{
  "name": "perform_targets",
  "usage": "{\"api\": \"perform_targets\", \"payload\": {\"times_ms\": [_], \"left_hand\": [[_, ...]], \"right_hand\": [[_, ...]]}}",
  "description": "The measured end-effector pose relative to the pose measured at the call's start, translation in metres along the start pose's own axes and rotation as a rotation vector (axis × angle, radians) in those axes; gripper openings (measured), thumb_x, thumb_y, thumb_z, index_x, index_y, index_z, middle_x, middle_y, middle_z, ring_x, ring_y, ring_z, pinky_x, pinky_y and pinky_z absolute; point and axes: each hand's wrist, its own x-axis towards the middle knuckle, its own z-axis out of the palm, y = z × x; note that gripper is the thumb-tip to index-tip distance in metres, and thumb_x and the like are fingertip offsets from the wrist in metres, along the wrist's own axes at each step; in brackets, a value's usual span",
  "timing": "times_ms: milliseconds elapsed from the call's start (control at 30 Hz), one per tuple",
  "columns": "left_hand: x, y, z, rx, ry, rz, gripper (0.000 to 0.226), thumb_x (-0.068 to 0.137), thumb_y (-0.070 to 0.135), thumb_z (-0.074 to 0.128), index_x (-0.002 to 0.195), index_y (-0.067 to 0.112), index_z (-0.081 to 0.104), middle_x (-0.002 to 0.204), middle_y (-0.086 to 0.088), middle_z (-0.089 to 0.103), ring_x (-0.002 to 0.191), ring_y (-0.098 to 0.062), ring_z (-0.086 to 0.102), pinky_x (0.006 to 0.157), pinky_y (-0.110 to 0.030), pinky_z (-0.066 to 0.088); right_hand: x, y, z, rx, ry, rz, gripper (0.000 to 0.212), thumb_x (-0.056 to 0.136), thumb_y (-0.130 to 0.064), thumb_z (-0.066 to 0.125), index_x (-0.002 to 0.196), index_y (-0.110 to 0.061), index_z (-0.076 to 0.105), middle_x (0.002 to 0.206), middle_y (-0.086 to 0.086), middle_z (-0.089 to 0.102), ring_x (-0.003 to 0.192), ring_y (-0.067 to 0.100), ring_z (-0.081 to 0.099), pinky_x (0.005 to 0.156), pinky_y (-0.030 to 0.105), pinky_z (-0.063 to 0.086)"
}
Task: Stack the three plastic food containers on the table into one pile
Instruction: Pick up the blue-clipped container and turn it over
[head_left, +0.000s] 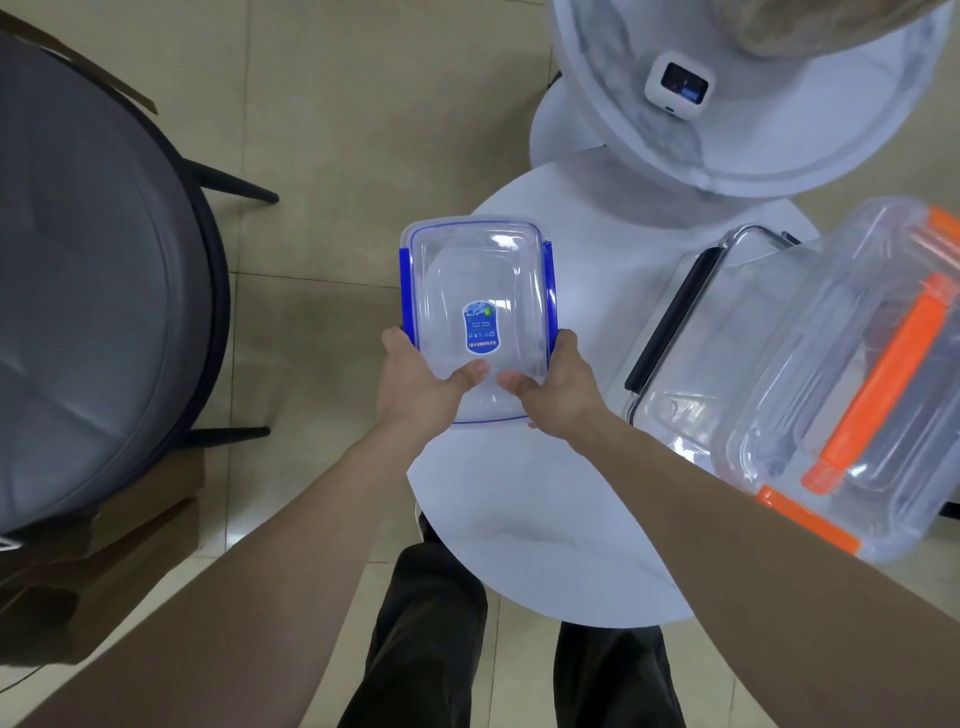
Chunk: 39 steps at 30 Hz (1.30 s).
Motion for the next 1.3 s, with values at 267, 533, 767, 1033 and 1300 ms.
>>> {"api": "perform_targets", "payload": {"times_ms": [267,533,767,1033,1300], "left_hand": [[-0.038,-0.015,-0.023,-0.047,0.089,-0.042,0.074,0.058,0.031,0.096,0.114,0.016,0.050,0.098,0.016,0.060,0.093,-0.011,0.065,0.074,-0.030,0.050],[-0.103,-0.026,-0.041,-0.207,0.081,-0.043,0.065,0.061,0.028,0.095,0.114,0.023,0.058,0.104,0.008,0.073,0.091,-0.010,0.074,0.069,-0.030,0.061],[-0.156,0.003,-0.055,-0.278,0.013,0.025,0.061,0.062,0.027,0.095,0.113,0.033,0.062,0.109,0.008,0.075,0.090,-0.006,0.075,0.073,-0.033,0.063],[-0.235,0.068,-0.072,-0.318,-0.047,0.085,0.052,0.065,0.025,0.092,0.111,0.027,0.067,0.101,0.005,0.078,0.086,-0.010,0.077,0.061,-0.024,0.061],[-0.328,0.128,-0.079,-0.342,-0.071,0.105,0.051,0.066,0.013,0.092,0.111,0.022,0.069,0.100,-0.001,0.081,0.087,-0.016,0.078,0.064,-0.028,0.062]], "right_hand": [[-0.034,0.015,0.010,-0.056,0.028,-0.113,0.044,0.090,-0.020,0.073,0.112,-0.019,0.034,0.108,0.003,0.060,0.086,0.023,0.059,0.054,0.021,0.041],[-0.101,0.036,0.007,0.011,0.028,-0.199,0.062,0.089,-0.032,0.073,0.138,-0.018,0.039,0.117,-0.010,0.053,0.097,0.010,0.056,0.062,0.007,0.043],[-0.161,0.031,-0.026,0.206,0.052,-0.256,0.056,0.084,-0.034,0.077,0.128,-0.032,0.042,0.105,-0.030,0.053,0.094,-0.010,0.061,0.059,0.005,0.052],[-0.233,0.001,-0.091,0.257,0.091,-0.339,0.056,0.079,-0.038,0.081,0.127,-0.025,0.054,0.114,-0.011,0.064,0.099,0.009,0.066,0.059,0.012,0.057],[-0.315,-0.015,-0.161,0.314,0.001,-0.394,0.053,0.074,-0.036,0.086,0.118,-0.027,0.058,0.112,-0.009,0.069,0.093,0.001,0.068,0.066,0.013,0.055]]}}
